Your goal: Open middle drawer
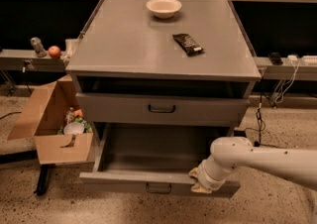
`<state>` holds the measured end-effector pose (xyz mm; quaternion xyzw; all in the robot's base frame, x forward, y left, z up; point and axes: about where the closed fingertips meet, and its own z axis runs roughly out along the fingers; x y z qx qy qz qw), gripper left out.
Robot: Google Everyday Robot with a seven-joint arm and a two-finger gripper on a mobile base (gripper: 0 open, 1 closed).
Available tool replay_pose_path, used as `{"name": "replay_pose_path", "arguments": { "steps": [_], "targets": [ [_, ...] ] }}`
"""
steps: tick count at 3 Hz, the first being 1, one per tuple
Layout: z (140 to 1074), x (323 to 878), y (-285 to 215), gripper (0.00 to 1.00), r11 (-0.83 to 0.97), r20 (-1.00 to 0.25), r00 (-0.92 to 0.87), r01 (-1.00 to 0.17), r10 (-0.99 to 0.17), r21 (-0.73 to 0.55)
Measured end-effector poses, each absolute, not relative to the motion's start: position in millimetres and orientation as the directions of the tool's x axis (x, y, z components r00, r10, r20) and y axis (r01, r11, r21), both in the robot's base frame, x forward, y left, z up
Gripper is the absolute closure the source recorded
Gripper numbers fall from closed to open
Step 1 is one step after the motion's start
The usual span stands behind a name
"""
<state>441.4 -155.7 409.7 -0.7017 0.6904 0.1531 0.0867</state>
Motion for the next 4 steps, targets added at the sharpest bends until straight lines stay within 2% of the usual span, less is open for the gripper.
{"name": "replay_pose_path", "arguments": {
  "steps": [2,4],
  "targets": [
    [409,428,-151,1.00,-0.059,-0.350,0.018,-0.993,-0.936,0.106],
    [408,422,-151,0.58,-0.067,-0.358,0.022,-0.991,-0.933,0.115]
  ]
}}
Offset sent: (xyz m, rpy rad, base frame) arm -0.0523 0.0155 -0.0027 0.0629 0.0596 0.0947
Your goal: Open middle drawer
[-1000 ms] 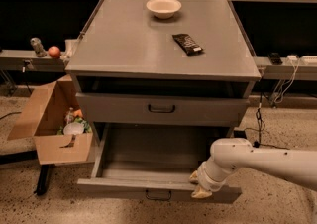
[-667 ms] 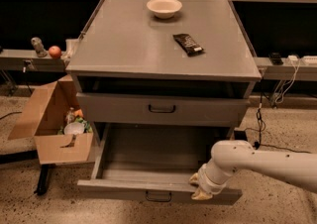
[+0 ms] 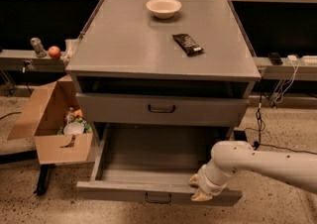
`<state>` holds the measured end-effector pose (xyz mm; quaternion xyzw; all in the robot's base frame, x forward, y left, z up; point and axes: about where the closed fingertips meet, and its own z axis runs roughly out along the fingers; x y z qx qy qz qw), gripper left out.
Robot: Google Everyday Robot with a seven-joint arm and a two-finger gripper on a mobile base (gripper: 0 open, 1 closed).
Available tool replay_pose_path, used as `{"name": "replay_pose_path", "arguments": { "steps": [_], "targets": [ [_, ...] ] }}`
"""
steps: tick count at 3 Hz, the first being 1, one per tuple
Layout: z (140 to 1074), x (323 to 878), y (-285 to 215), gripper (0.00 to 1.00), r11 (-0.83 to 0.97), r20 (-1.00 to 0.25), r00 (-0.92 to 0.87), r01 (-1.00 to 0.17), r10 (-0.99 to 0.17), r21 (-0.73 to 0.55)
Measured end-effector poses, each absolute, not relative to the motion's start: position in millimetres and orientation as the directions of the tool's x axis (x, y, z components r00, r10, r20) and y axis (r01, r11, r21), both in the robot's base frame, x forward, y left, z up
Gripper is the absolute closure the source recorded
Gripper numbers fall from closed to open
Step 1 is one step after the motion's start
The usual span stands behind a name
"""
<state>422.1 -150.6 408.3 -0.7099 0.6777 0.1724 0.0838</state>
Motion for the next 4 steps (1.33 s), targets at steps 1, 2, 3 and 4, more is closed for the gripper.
{"name": "replay_pose_path", "arguments": {
  "steps": [1,2,3,4],
  "targets": [
    [408,422,-151,0.34,-0.067,-0.358,0.022,-0.991,-0.933,0.115],
    [409,422,-150,0.04,-0.071,-0.361,0.025,-0.991,-0.932,0.115],
    [411,421,-149,0.00,-0.082,-0.370,0.034,-0.990,-0.928,0.115],
    [462,417,-141,0.00,-0.162,-0.404,0.145,-0.987,-0.903,0.010]
  ]
}}
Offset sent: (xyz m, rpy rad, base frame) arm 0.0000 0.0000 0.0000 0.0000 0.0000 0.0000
